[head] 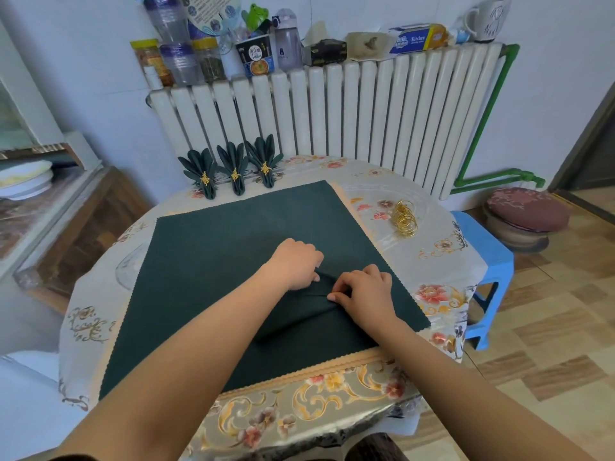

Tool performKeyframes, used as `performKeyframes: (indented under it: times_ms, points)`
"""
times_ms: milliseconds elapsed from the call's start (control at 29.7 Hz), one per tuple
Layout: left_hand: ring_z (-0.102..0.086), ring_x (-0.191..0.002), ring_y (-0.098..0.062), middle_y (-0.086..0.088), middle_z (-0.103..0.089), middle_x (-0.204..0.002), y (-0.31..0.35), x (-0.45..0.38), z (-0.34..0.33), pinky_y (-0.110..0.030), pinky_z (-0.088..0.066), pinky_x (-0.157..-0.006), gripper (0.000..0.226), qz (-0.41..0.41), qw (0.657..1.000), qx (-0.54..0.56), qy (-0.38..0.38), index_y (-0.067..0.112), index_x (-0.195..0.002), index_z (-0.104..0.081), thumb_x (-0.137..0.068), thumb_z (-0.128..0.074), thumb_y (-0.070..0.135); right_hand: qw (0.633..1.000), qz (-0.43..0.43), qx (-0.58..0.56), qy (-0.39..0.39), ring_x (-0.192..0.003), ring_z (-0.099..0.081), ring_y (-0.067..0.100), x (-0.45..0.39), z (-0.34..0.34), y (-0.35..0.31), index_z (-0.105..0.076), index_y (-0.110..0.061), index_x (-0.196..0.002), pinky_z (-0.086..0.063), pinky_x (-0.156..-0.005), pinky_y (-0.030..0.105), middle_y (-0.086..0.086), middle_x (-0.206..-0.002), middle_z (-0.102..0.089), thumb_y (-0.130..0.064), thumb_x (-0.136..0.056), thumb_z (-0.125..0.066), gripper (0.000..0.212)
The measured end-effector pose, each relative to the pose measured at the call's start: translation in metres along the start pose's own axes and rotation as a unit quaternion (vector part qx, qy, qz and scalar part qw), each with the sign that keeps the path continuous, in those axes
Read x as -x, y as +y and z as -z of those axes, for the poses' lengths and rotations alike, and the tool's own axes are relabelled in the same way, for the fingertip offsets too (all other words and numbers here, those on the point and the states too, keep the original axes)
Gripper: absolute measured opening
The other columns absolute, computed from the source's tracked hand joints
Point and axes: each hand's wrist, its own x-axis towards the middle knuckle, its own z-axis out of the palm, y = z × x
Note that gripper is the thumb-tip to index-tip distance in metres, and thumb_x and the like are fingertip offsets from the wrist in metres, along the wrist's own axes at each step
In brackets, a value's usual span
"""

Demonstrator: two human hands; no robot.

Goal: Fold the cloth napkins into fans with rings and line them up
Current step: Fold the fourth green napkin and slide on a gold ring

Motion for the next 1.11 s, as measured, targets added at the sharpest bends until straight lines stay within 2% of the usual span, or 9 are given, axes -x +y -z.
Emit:
performKeyframes:
  times_ms: [135, 269, 370, 471, 606, 707, 808, 977, 1111]
  points:
    - [-0.061, -0.094, -0.024, -0.003, -0.067, -0.101, 0.009, 0.031, -0.016, -0.032, -0.035, -0.086, 0.025, 0.050, 0.995, -0.005, 0.086, 0.015, -0.109, -0.053, -0.101, -0.037, 0.031, 1.000, -0.008, 0.011, 0.028, -0.102, -0.040, 0.014, 0.003, -0.002, -0.003, -0.054, -0.026, -0.106, -0.024, -0.088, 0.030, -0.012, -0.090, -0.062, -0.044, -0.085, -0.063, 0.029]
    - [-0.061, -0.106, -0.021, -0.001, -0.068, -0.112, 0.017, 0.053, -0.043, -0.032, -0.034, -0.095, 0.032, 0.100, 0.985, 0.058, 0.125, 0.018, -0.117, -0.061, -0.101, -0.034, 0.026, 0.999, 0.004, 0.039, 0.029, -0.108, -0.040, 0.014, 0.006, -0.001, -0.006, -0.047, -0.031, -0.129, -0.022, -0.092, 0.031, -0.012, -0.096, -0.065, -0.044, -0.088, -0.059, 0.045]
    - [-0.045, -0.130, -0.013, 0.002, -0.056, -0.135, 0.021, 0.063, -0.062, -0.030, -0.020, -0.112, 0.035, 0.112, 0.968, 0.168, 0.151, 0.018, -0.129, -0.058, -0.101, -0.036, 0.021, 0.994, 0.034, 0.096, 0.039, -0.108, -0.042, 0.016, 0.007, -0.004, -0.007, -0.062, -0.031, -0.118, -0.017, -0.090, 0.031, -0.010, -0.102, -0.065, -0.044, -0.090, -0.056, 0.031]
    - [-0.044, -0.133, -0.012, 0.002, -0.055, -0.137, 0.025, 0.068, -0.074, -0.031, -0.019, -0.115, 0.035, 0.128, 0.952, 0.204, 0.187, 0.016, -0.129, -0.060, -0.099, -0.042, 0.019, 0.993, 0.047, 0.082, 0.069, -0.101, -0.047, 0.024, 0.009, -0.010, -0.007, -0.073, -0.024, -0.096, -0.023, -0.088, 0.034, 0.000, -0.097, -0.059, -0.032, -0.082, -0.070, 0.017]
    - [-0.069, -0.100, -0.017, -0.003, -0.074, -0.100, 0.031, 0.074, -0.077, -0.039, -0.045, -0.097, 0.033, 0.139, 0.931, 0.207, 0.266, 0.013, -0.092, -0.077, -0.083, -0.048, 0.025, 0.993, 0.075, 0.064, 0.066, -0.090, -0.052, 0.028, 0.006, -0.011, -0.007, -0.076, -0.017, -0.079, -0.032, -0.081, 0.036, 0.000, -0.087, -0.061, -0.021, -0.074, -0.079, 0.008]
    - [-0.069, -0.086, -0.019, -0.002, -0.073, -0.088, 0.031, 0.078, -0.072, -0.035, -0.053, -0.082, 0.040, 0.124, 0.929, 0.205, 0.282, 0.013, -0.084, -0.078, -0.083, -0.045, 0.036, 0.988, 0.125, 0.080, 0.044, -0.073, -0.056, 0.025, 0.002, -0.011, -0.002, -0.077, -0.016, -0.072, -0.040, -0.065, 0.032, -0.003, -0.071, -0.060, -0.018, -0.066, -0.084, 0.009]
    - [-0.057, -0.069, -0.018, 0.002, -0.059, -0.073, 0.025, 0.080, -0.072, -0.026, -0.046, -0.058, 0.040, 0.105, 0.930, 0.199, 0.289, 0.014, -0.084, -0.078, -0.085, -0.046, 0.038, 0.982, 0.167, 0.087, 0.024, -0.063, -0.056, 0.021, 0.001, -0.008, 0.004, -0.078, -0.016, -0.076, -0.039, -0.057, 0.028, -0.003, -0.064, -0.060, -0.016, -0.068, -0.083, 0.009]
    - [-0.049, -0.094, -0.018, 0.004, -0.050, -0.091, -0.001, 0.076, -0.060, -0.026, -0.040, -0.081, 0.033, 0.066, 0.957, 0.245, 0.143, 0.014, -0.106, -0.072, -0.094, -0.055, 0.039, 0.976, 0.205, 0.067, 0.009, -0.061, -0.060, 0.022, 0.000, 0.007, 0.007, -0.071, -0.016, -0.078, -0.040, -0.056, 0.026, -0.002, -0.065, -0.064, -0.010, -0.074, -0.077, 0.009]
    - [-0.055, -0.100, -0.014, 0.005, -0.059, -0.101, -0.013, 0.067, -0.042, -0.024, -0.042, -0.085, 0.033, 0.094, 0.943, 0.317, 0.035, 0.019, -0.114, -0.071, -0.086, -0.068, 0.037, 0.969, 0.208, 0.104, -0.087, -0.088, -0.058, 0.017, -0.010, 0.023, -0.002, -0.070, -0.020, -0.096, -0.040, -0.075, 0.026, -0.002, -0.091, -0.065, -0.031, -0.091, -0.059, 0.016]
